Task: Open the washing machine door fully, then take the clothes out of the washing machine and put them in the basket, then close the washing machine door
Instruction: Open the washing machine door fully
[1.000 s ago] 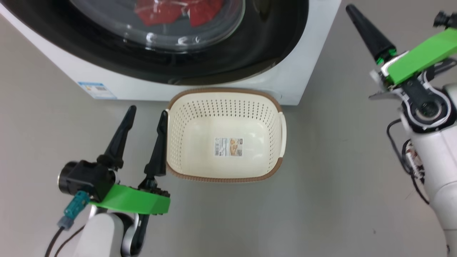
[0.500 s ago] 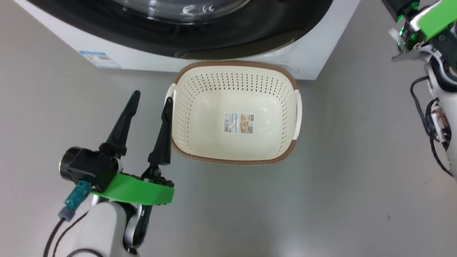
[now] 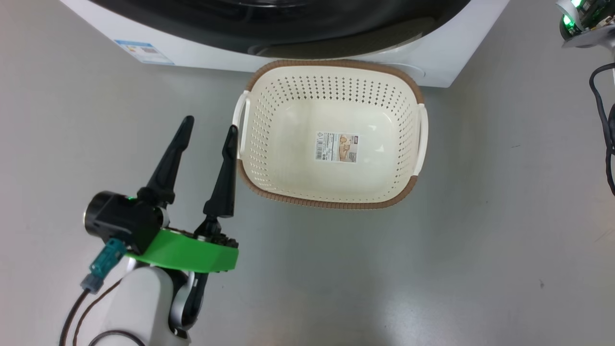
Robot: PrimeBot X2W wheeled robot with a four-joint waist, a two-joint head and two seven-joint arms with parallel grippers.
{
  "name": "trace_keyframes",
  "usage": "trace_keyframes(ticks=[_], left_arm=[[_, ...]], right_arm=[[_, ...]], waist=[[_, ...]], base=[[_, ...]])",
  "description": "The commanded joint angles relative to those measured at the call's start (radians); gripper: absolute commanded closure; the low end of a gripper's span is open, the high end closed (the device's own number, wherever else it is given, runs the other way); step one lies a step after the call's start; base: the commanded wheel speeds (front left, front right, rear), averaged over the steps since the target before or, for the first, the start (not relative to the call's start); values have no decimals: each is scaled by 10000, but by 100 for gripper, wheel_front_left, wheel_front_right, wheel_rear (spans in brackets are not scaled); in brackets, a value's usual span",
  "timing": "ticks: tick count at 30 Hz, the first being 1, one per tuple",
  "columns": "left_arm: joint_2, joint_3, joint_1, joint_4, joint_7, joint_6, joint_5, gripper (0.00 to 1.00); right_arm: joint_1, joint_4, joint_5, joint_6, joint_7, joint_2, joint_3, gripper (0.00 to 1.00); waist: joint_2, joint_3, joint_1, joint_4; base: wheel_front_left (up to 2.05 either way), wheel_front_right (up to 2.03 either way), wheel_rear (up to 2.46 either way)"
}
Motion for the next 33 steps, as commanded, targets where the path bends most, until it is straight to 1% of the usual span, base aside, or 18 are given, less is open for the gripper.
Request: trace_keyframes(ticks=[1,9,18,21,33], left_arm=[[198,262,-166,-291,-76,16,-30,0],[198,196,-222,-238,-76,13,-85,0],[198,78,-290,-216,-76,87,-203,0],[198,83,-273,-217,-76,115,-221,0],[198,285,-182,-98,-76,102,-121,0]], right_arm=[[-148,-287,65,6,144,31,-7,100],[-452,-222,-41,6,601,94,69,100],[-736,160,-183,6,1642,108,530,100],[-749,164,-271,6,1997,66,730,100],[-501,-149,-58,6,2704,218,807,100]], waist=[[-1,72,0,63],[-1,191,0,194],[-1,248,0,354],[-1,229,0,344],[-1,3,0,98]], base=[[0,0,0],[0,0,0],[0,0,0],[0,0,0],[0,0,0]])
